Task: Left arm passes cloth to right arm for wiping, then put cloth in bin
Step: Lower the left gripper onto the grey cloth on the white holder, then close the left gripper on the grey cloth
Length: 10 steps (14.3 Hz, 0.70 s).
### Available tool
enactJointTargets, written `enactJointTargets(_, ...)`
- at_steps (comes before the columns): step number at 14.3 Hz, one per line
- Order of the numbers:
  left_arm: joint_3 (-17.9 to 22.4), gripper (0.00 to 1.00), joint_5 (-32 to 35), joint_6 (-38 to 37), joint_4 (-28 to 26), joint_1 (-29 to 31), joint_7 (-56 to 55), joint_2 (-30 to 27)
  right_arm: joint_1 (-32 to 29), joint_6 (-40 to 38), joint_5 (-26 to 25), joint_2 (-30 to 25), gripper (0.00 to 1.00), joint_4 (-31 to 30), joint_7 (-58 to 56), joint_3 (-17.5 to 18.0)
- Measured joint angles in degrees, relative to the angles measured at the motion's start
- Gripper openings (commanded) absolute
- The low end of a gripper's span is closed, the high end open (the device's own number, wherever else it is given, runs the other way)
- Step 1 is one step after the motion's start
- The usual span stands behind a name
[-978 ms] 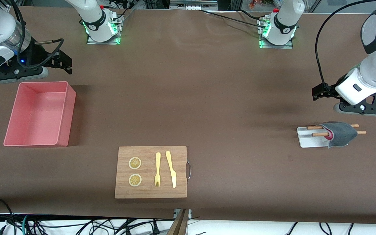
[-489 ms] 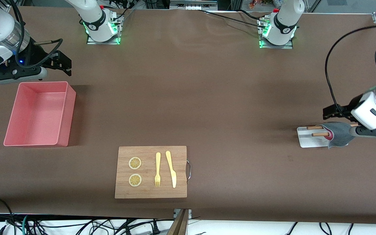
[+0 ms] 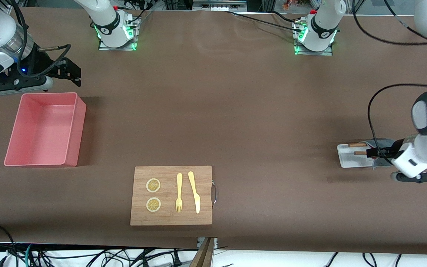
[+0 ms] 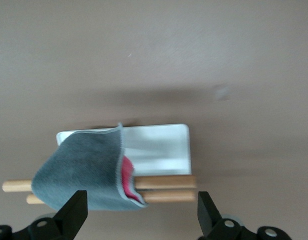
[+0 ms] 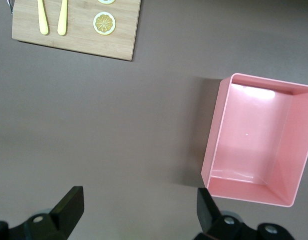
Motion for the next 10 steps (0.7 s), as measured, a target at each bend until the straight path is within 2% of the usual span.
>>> enactJointTargets(4, 0.01, 0.80, 1.73, 0.03, -0.49, 0.10, -0.02, 2.63, 0.00, 0.00, 0.00, 0.01, 1.00, 0.00, 0.00, 0.00)
enactJointTargets(10, 0.08, 0.75, 1.74, 0.03, -0.95, 1.16, -0.02, 2.89, -0.02, 0.00, 0.00, 0.01, 1.00, 0.00, 0.00, -0.02)
